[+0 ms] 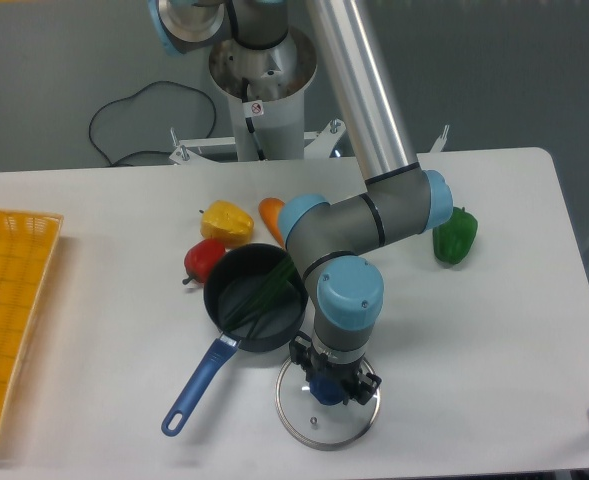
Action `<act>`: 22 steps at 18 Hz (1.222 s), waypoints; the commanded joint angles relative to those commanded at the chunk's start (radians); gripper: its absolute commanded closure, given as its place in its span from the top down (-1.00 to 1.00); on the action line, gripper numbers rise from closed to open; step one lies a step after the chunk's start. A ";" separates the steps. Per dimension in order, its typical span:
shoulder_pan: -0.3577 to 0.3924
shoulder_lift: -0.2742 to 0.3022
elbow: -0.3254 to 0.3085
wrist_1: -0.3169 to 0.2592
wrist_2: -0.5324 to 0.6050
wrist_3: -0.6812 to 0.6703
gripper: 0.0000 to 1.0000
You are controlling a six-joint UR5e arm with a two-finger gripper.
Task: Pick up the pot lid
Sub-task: 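Lift the glass lid by its knob up off the table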
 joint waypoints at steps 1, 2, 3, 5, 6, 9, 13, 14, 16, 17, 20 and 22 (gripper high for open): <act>0.002 0.000 0.002 -0.002 -0.002 0.000 0.32; 0.003 0.003 0.003 -0.002 -0.002 0.002 0.32; 0.006 0.005 0.009 -0.003 -0.003 0.000 0.30; 0.011 0.014 0.021 -0.005 -0.002 0.008 0.28; 0.017 0.018 0.034 -0.005 -0.003 0.026 0.28; 0.035 0.047 0.035 -0.011 -0.006 0.092 0.28; 0.046 0.075 0.037 -0.096 0.002 0.156 0.28; 0.054 0.086 0.035 -0.118 0.002 0.156 0.28; 0.063 0.110 0.037 -0.164 0.003 0.158 0.28; 0.074 0.127 0.035 -0.191 0.003 0.158 0.28; 0.100 0.185 0.022 -0.285 0.000 0.204 0.28; 0.106 0.209 0.008 -0.290 -0.005 0.224 0.28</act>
